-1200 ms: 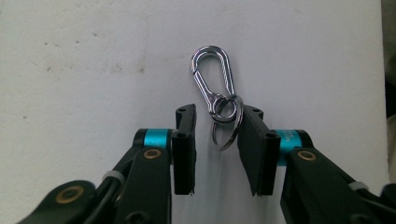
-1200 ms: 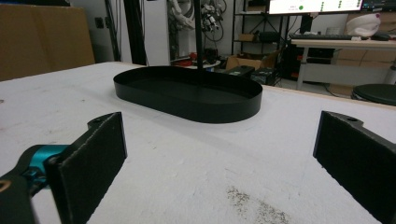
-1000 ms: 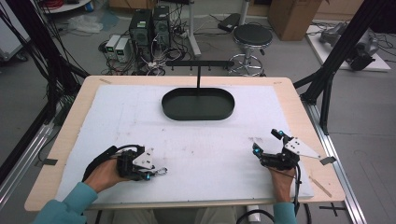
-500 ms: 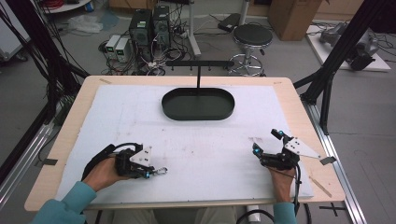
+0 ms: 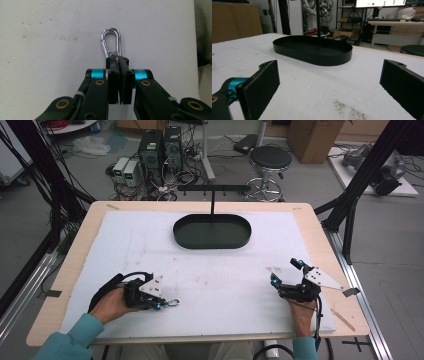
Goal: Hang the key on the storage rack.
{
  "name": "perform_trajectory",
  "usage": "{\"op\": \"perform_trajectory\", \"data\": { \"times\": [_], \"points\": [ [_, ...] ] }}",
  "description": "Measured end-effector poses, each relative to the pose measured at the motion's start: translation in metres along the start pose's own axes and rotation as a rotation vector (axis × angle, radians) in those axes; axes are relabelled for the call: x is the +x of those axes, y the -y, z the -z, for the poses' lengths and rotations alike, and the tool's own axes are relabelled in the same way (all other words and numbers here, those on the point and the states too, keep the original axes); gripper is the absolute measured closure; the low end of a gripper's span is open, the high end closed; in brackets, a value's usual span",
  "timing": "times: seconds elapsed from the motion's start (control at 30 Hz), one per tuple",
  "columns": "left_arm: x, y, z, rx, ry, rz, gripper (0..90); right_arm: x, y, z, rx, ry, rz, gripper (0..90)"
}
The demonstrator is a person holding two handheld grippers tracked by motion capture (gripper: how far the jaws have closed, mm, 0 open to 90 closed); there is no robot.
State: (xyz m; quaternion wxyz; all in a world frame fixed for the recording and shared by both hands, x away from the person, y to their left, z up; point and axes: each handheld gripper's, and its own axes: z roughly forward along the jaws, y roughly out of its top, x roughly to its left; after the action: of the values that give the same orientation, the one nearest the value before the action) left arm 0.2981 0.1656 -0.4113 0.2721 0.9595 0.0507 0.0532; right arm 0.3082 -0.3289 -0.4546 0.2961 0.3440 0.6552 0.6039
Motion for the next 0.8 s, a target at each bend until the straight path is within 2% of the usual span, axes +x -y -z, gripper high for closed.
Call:
{"op": "perform_trajectory", "data": {
  "times": [0.2, 0.33, 0.6, 0.67, 0.73, 0.77, 0.8],
  "points": [
    [0.002, 0.0, 0.0, -0.003, 0.007, 0.013, 87.6, 0.0, 0.0, 0.0, 0.0, 0.0, 0.0, 2.0],
    [0.005, 0.001, 0.001, -0.011, 0.02, 0.037, 88.2, 0.0, 0.0, 0.0, 0.0, 0.001, 0.0, 2.0],
    [0.013, 0.003, 0.006, -0.063, 0.029, 0.137, 88.6, 0.0, 0.0, 0.0, 0.0, 0.0, 0.001, 2.0],
    [0.015, 0.004, 0.009, -0.093, 0.027, 0.162, 88.7, 0.0, 0.0, 0.0, 0.0, 0.0, 0.0, 2.0],
    [0.018, 0.008, 0.013, -0.177, 0.031, 0.214, 88.7, 0.0, 0.0, 0.0, 0.0, 0.0, 0.0, 2.0],
    [0.018, 0.008, 0.013, -0.177, 0.031, 0.214, 88.7, 0.0, 0.0, 0.0, 0.0, 0.0, 0.0, 2.1],
    [0.018, 0.009, 0.013, -0.212, 0.031, 0.237, 88.7, 0.0, 0.0, 0.0, 0.0, 0.0, 0.0, 2.1]
  ]
}}
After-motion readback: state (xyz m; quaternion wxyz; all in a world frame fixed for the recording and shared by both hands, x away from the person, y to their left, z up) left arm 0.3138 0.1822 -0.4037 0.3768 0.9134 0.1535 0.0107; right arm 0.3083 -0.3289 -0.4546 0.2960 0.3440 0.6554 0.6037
